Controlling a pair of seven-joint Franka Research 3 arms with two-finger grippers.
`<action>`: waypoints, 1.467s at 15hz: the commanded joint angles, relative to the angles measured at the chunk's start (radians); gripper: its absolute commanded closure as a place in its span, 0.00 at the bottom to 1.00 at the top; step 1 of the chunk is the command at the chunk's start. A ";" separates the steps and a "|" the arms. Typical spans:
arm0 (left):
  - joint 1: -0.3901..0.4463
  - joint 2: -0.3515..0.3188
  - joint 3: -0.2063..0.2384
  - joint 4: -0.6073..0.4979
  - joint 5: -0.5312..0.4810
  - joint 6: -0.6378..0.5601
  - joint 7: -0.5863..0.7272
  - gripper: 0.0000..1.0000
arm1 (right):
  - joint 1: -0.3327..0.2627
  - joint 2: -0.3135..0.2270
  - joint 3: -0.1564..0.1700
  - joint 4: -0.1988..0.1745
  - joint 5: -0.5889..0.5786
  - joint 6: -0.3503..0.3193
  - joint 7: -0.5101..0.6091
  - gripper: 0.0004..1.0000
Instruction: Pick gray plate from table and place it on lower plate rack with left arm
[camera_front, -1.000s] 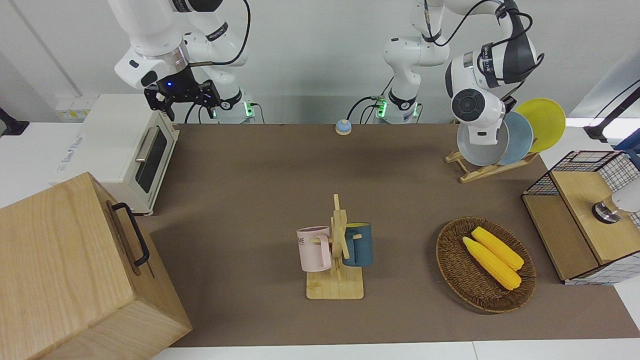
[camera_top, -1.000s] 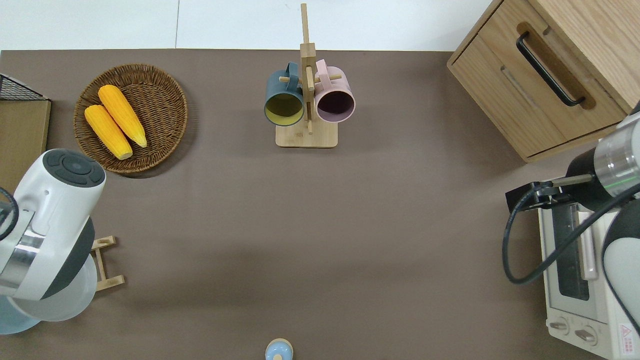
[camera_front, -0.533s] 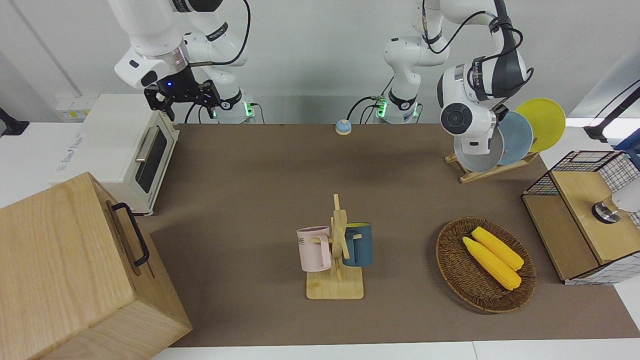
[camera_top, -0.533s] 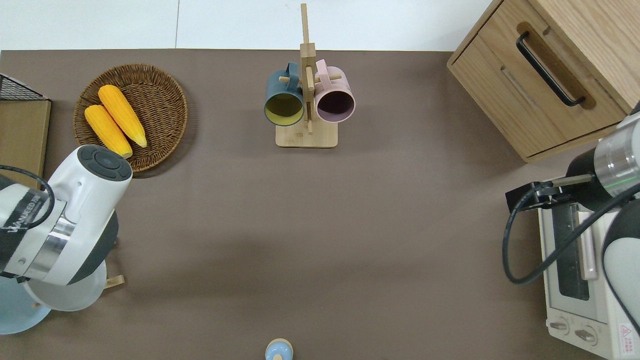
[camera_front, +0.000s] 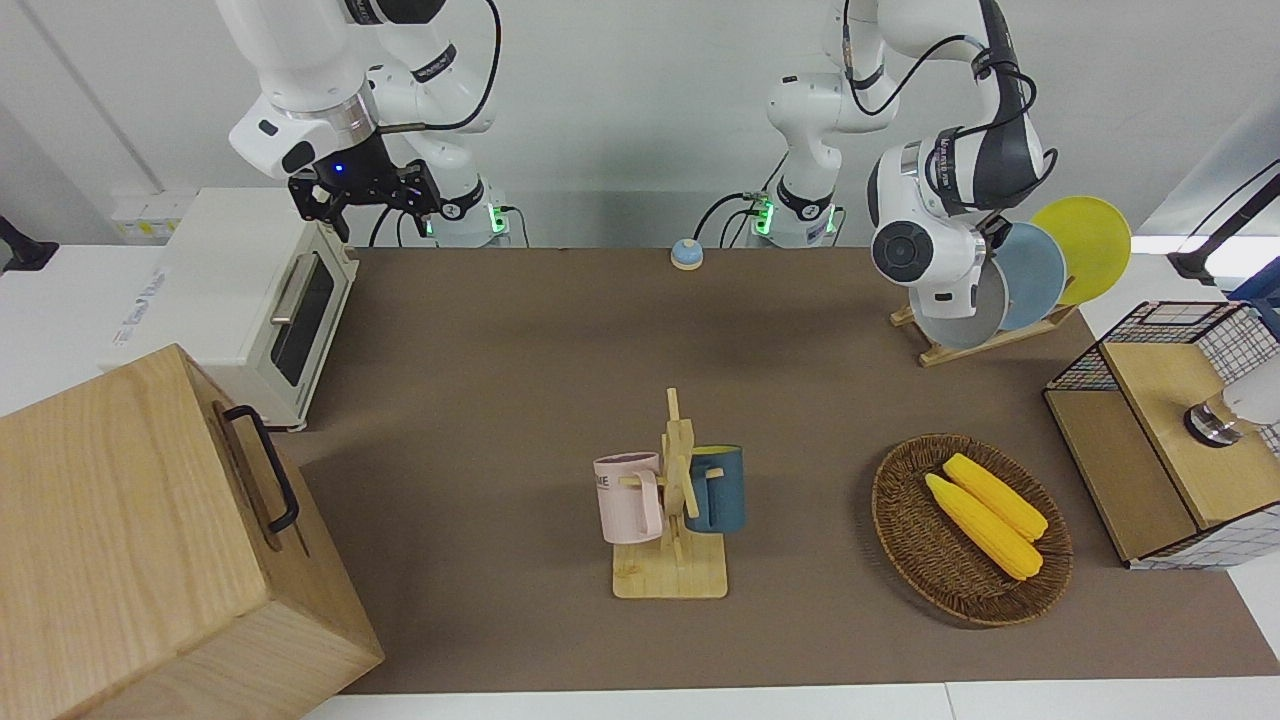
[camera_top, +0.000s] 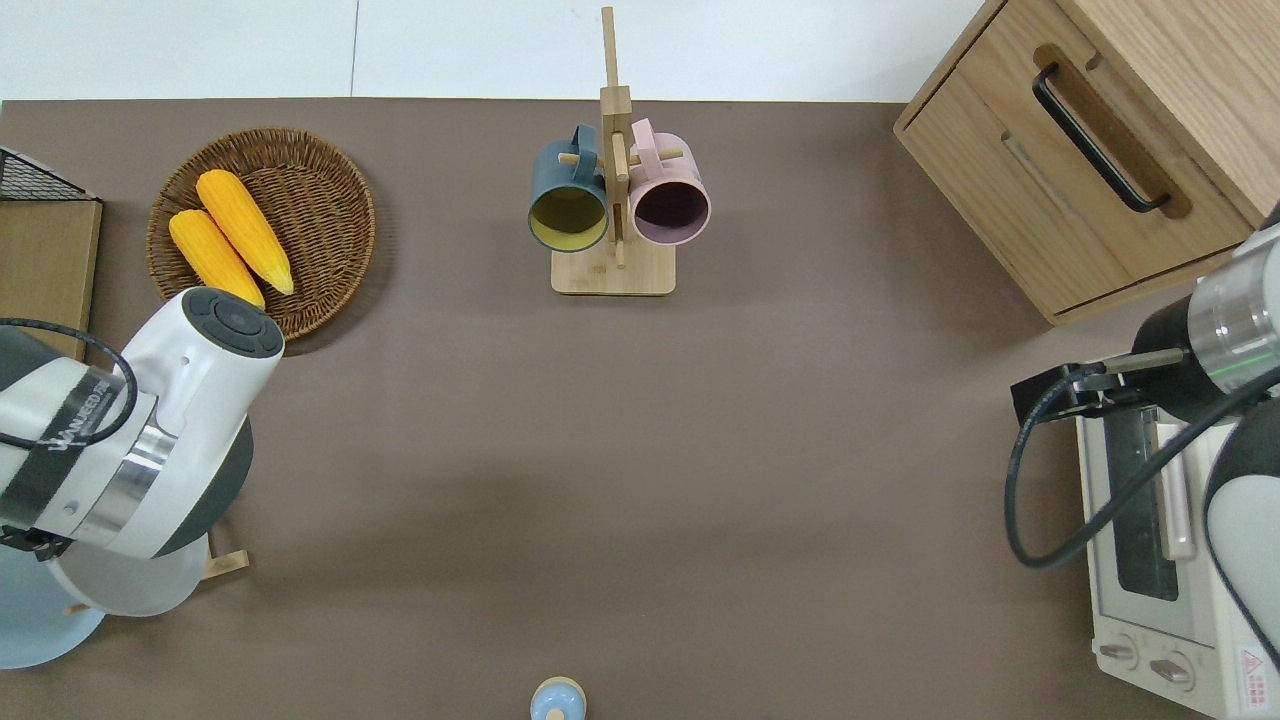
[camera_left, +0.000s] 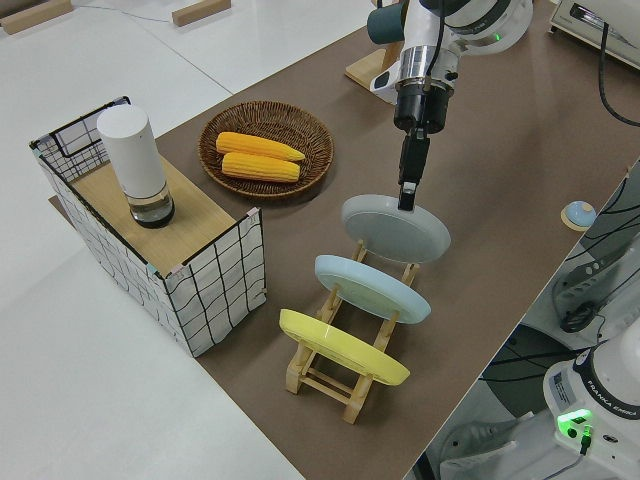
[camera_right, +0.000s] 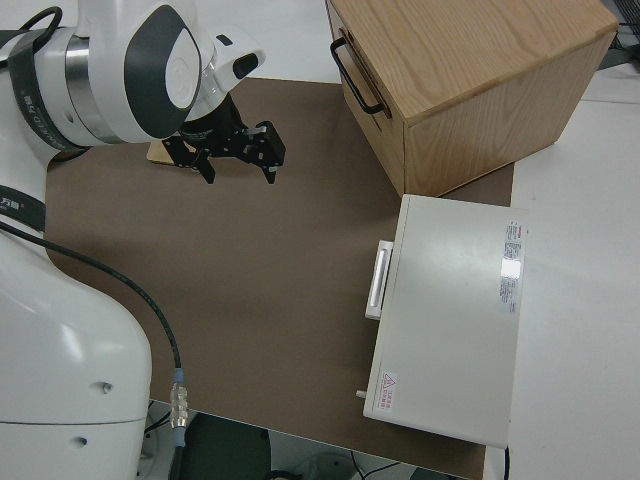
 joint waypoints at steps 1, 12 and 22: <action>-0.007 0.007 -0.003 0.028 0.049 -0.051 0.006 1.00 | -0.026 -0.002 0.024 0.010 -0.007 -0.015 0.013 0.02; -0.020 0.062 -0.009 0.031 0.040 -0.047 -0.040 1.00 | -0.026 -0.002 0.024 0.010 -0.007 -0.015 0.013 0.02; -0.042 0.101 -0.011 0.031 0.018 -0.035 -0.087 1.00 | -0.026 -0.002 0.024 0.010 -0.007 -0.015 0.013 0.02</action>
